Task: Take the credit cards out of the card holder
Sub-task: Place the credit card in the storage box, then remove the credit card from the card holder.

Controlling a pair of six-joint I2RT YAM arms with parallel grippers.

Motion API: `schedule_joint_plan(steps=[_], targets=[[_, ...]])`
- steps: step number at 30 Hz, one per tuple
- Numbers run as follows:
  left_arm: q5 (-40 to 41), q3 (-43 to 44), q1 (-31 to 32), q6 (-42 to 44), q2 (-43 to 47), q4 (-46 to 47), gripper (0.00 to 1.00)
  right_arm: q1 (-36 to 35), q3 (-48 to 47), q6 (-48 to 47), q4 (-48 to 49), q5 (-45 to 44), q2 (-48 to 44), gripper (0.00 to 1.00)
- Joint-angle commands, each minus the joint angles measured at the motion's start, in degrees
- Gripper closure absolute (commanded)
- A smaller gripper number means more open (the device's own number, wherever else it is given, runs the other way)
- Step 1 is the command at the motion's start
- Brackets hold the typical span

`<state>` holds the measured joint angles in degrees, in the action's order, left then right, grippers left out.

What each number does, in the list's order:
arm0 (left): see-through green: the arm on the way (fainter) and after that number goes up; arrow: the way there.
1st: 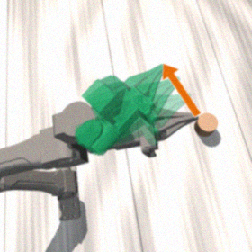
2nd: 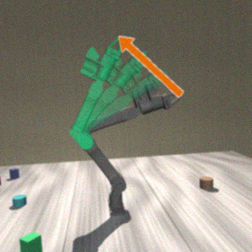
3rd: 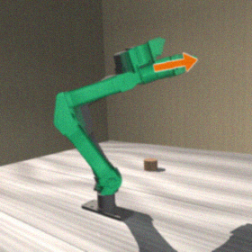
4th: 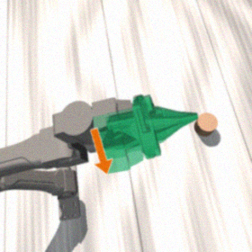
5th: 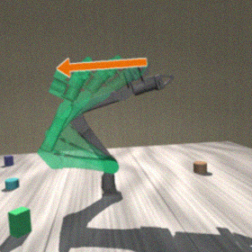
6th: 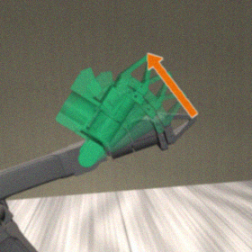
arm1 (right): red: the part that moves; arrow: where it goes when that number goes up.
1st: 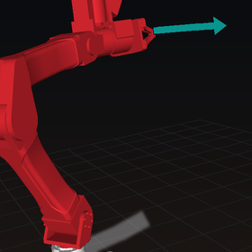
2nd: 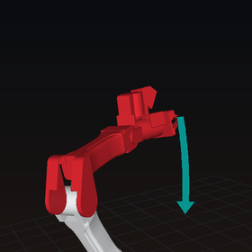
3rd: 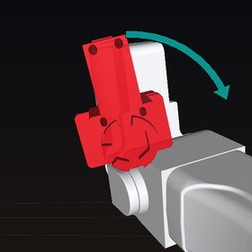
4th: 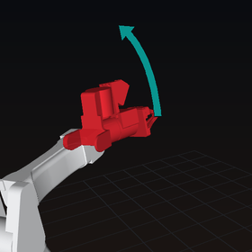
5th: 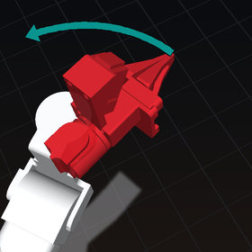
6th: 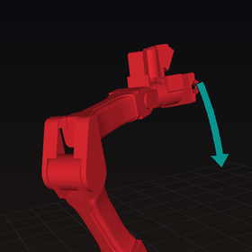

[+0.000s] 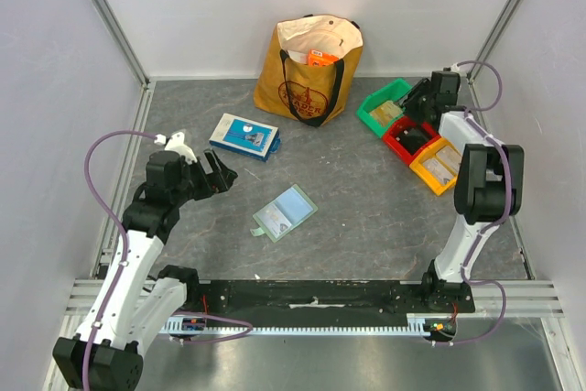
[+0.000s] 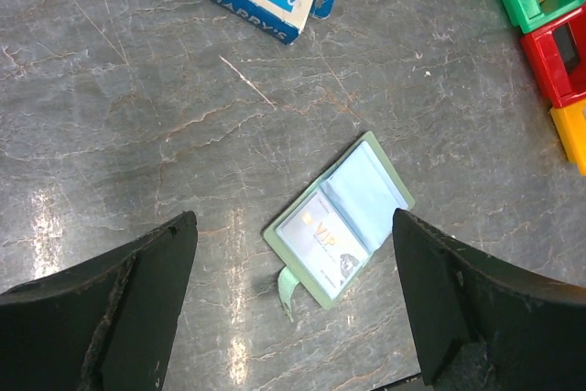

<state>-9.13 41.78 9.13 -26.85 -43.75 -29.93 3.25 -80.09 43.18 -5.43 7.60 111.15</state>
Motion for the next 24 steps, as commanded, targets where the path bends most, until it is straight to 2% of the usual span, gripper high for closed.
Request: schedule_joint_plan(steps=[1, 4, 10, 14, 17, 24], targets=[[-2.20, -0.56, 0.02, 1.36, -0.72, 1.63, 0.07, -0.43, 4.15, -6.08, -0.37, -3.11, -10.49, 0.43], [-5.28, -0.73, 0.10, 1.10, -3.00, 1.63, 0.07, -2.89, 7.92, -10.38, -0.72, -3.73, -15.77, 0.32], [-12.58, -1.87, 0.89, -0.65, -8.28, 1.81, 0.07, -14.91, 15.83, -20.48, -0.81, -4.87, -24.92, 0.15], [-9.52, -3.81, 5.71, -3.72, -8.37, 1.98, 0.06, -25.81, 22.07, -25.68, 2.08, -5.83, -29.49, 0.14], [-4.34, -5.47, 10.46, -6.71, -7.50, 2.51, 0.06, -33.46, 26.21, -27.88, 4.90, -6.62, -31.78, 0.14], [2.44, -11.45, 19.08, -12.17, -9.07, 6.02, 0.09, -51.56, 30.87, -33.33, 10.79, -9.70, -29.95, 0.19]])
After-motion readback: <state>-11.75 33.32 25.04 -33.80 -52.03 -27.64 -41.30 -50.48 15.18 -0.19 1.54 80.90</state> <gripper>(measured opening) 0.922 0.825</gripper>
